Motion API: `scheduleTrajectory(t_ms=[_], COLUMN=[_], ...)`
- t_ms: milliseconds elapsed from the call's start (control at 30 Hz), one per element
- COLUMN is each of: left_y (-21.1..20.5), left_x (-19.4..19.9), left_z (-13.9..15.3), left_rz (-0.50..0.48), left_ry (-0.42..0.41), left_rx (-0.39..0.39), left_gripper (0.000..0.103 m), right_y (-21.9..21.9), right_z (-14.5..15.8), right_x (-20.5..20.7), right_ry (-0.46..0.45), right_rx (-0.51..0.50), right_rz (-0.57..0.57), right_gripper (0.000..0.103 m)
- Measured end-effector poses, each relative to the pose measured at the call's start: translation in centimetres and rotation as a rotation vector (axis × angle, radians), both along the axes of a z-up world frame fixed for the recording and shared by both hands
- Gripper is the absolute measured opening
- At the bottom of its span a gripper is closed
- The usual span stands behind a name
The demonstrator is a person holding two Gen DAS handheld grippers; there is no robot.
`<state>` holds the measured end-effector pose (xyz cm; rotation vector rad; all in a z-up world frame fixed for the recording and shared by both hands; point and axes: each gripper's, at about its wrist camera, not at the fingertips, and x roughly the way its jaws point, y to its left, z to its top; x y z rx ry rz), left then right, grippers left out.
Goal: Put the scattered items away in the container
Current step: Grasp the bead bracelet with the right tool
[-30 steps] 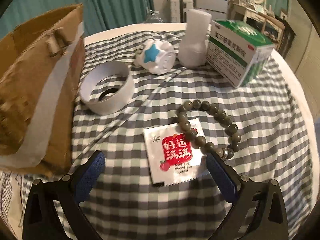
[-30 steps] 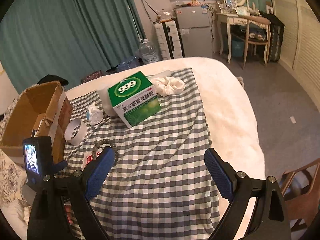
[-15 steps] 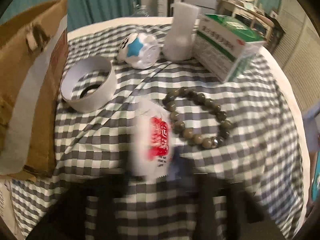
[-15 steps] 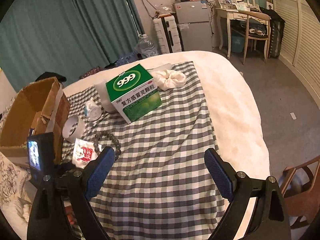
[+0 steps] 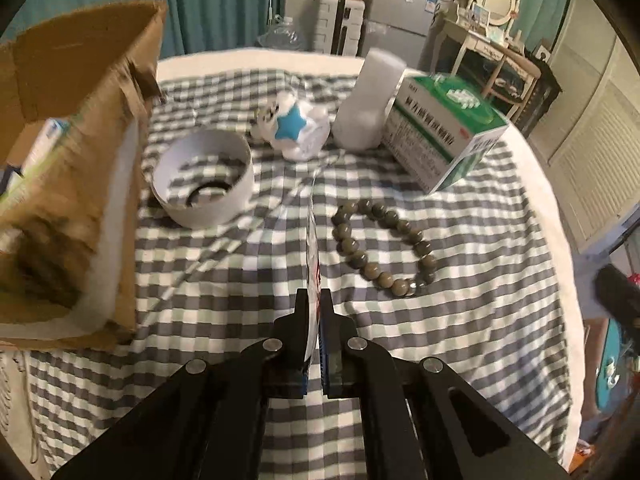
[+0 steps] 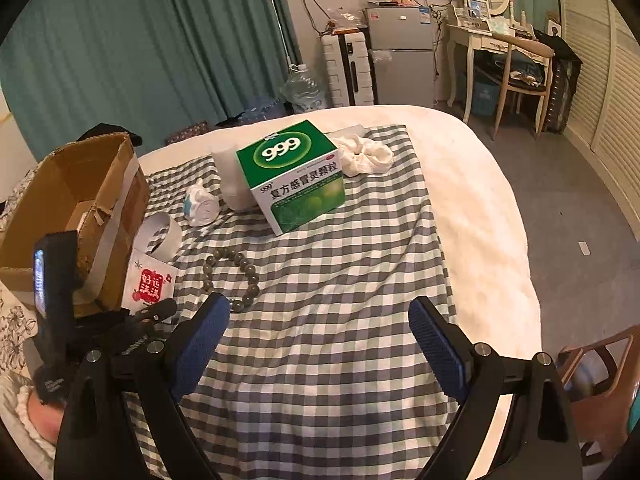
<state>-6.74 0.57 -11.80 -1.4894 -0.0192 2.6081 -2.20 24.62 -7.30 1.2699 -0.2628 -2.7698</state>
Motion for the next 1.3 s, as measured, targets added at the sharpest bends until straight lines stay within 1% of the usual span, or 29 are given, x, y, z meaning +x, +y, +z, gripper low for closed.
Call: scheduleTrajectory(t_ms=[67,133,200,333,433,533,667,700,833,933,1000,1067,1133,1167,1200,1233,1267,1300], left_y=[-0.2,-0.3,-0.7,-0.8,-0.7,-0.8,-1.0,-1.1,-1.0,-0.7,-0.4,-0.4,-0.5,-0.6,-0.7,-0.7,-0.8,-0.8], left_x=[0.0,0.1,0.0,-0.4,-0.8,-1.3,-1.7,-1.7,-1.9,-1.9,-1.8,-1.7,-1.6,-1.6,-1.6,-1.5,-1.5,-1.5], left_z=[0.8,1.3,1.6,0.7,-0.1,-1.1,-2.0,-2.2,-2.5,-2.5,-2.6,-2.5,-2.4,-2.3,-2.2,-2.2,-2.1,-2.0], left_rz=[0.011,0.016,0.026,0.053,0.062,0.072,0.077,0.077,0.076,0.072,0.069,0.072,0.075,0.078,0.082,0.086,0.086,0.086], left_ry=[0.009,0.018,0.031,-0.008,-0.03,-0.057,-0.077,-0.082,-0.09,-0.092,-0.09,-0.09,-0.082,-0.078,-0.074,-0.07,-0.067,-0.062], left_rx=[-0.024,-0.025,-0.029,-0.028,-0.046,-0.052,-0.062,-0.064,-0.071,-0.082,-0.095,-0.1,-0.106,-0.109,-0.109,-0.108,-0.108,-0.108], left_gripper=[0.004,0.004,0.004,0.004,0.004,0.004,0.004,0.004,0.004,0.004,0.004,0.004,0.004,0.004,0.004,0.004,0.004,0.004], right_y=[-0.5,-1.4,-3.0,-6.3,-8.1,-8.8,-9.0,-9.1,-9.9,-10.0,-9.7,-9.5,-9.7,-9.6,-9.4,-9.1,-8.6,-8.2], right_z=[-0.2,-0.6,-1.4,-3.1,-4.3,-5.8,-7.4,-7.9,-10.0,-10.4,-10.7,-10.8,-10.8,-10.6,-10.3,-9.9,-9.4,-9.1], right_x=[-0.3,-0.7,-1.3,-2.6,-3.2,-4.1,-6.1,-6.6,-7.9,-7.9,-8.1,-8.0,-7.7,-7.6,-7.4,-7.2,-7.0,-6.8], right_ry=[0.008,0.014,0.025,0.026,0.024,0.001,-0.034,-0.05,-0.109,-0.11,-0.122,-0.12,-0.122,-0.119,-0.107,-0.09,-0.073,-0.062], right_rx=[0.0,0.009,0.034,0.101,0.139,0.169,0.135,0.136,0.188,0.199,0.171,0.159,0.177,0.184,0.193,0.197,0.191,0.177], right_rz=[0.021,0.05,0.105,0.209,0.261,0.283,0.287,0.291,0.299,0.308,0.318,0.329,0.336,0.33,0.316,0.299,0.281,0.272], right_gripper=[0.092,0.092,0.091,0.091,0.091,0.091,0.091,0.089,0.089,0.09,0.095,0.095,0.093,0.089,0.073,0.062,0.038,0.032])
